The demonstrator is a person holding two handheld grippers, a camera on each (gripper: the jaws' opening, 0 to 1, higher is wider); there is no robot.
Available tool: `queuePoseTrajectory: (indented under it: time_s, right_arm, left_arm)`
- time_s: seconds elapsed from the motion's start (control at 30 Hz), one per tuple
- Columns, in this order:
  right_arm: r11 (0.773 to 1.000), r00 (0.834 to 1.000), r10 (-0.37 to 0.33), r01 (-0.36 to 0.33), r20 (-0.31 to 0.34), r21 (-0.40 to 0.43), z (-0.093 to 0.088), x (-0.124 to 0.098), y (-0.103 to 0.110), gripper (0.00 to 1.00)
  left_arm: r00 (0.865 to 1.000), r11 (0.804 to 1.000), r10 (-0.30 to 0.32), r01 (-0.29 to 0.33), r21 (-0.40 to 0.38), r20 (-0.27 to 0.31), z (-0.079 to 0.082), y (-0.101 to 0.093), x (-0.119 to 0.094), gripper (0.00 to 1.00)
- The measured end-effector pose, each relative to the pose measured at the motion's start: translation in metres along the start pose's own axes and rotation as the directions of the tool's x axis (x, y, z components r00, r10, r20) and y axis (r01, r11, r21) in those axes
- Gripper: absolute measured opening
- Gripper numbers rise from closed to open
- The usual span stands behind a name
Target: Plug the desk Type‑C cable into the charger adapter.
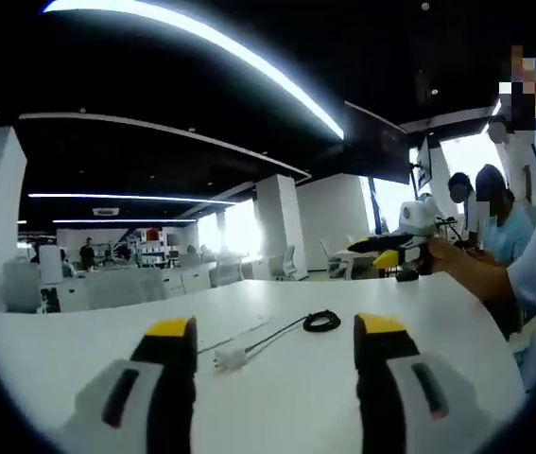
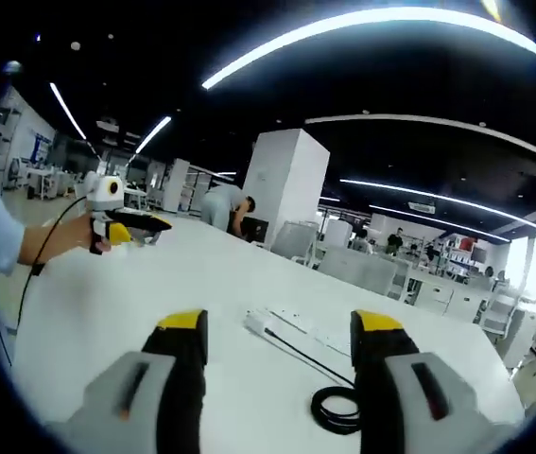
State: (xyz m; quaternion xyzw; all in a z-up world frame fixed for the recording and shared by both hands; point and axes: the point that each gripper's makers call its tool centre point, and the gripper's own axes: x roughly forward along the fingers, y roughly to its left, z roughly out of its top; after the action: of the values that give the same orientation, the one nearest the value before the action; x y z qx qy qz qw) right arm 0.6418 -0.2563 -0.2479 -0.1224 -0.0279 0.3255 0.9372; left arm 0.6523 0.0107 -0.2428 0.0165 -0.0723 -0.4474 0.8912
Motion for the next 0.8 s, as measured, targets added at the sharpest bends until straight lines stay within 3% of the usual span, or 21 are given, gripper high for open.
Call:
queuePoseTrajectory:
  time_s: [0.2, 0.4, 0.53, 0.63, 0.8]
  right_arm:
    - [0.998, 1.000, -0.012, 0.011, 0.020, 0.061, -0.018, -0.022, 0.016, 0.77]
    - [0.993, 0.997, -0.053, 0.046, 0.058, 0.111, -0.018, -0.047, 0.022, 0.84]
    - [0.992, 0.995, -0.092, 0.089, 0.029, 0.093, -0.031, -0.056, 0.021, 0.85]
    - [0.991, 0.995, -0.098, 0.096, 0.014, 0.089, -0.041, -0.056, 0.025, 0.85]
    - [0.989, 0.994, -0.111, 0.110, 0.006, 0.102, -0.056, -0.057, 0.024, 0.86]
  left_arm:
    - [0.998, 0.999, 0.044, -0.045, 0.011, 0.049, 0.003, -0.007, -0.028, 0.68]
    - [0.995, 0.994, 0.094, -0.095, 0.052, 0.032, -0.006, -0.018, -0.044, 0.72]
    - [0.993, 0.993, 0.100, -0.104, 0.048, 0.068, -0.002, -0.031, -0.053, 0.78]
    - [0.983, 0.986, 0.164, -0.166, 0.009, 0.079, -0.006, -0.023, -0.060, 0.83]
    - [0.978, 0.982, 0.190, -0.189, -0.014, 0.088, -0.012, -0.019, -0.070, 0.83]
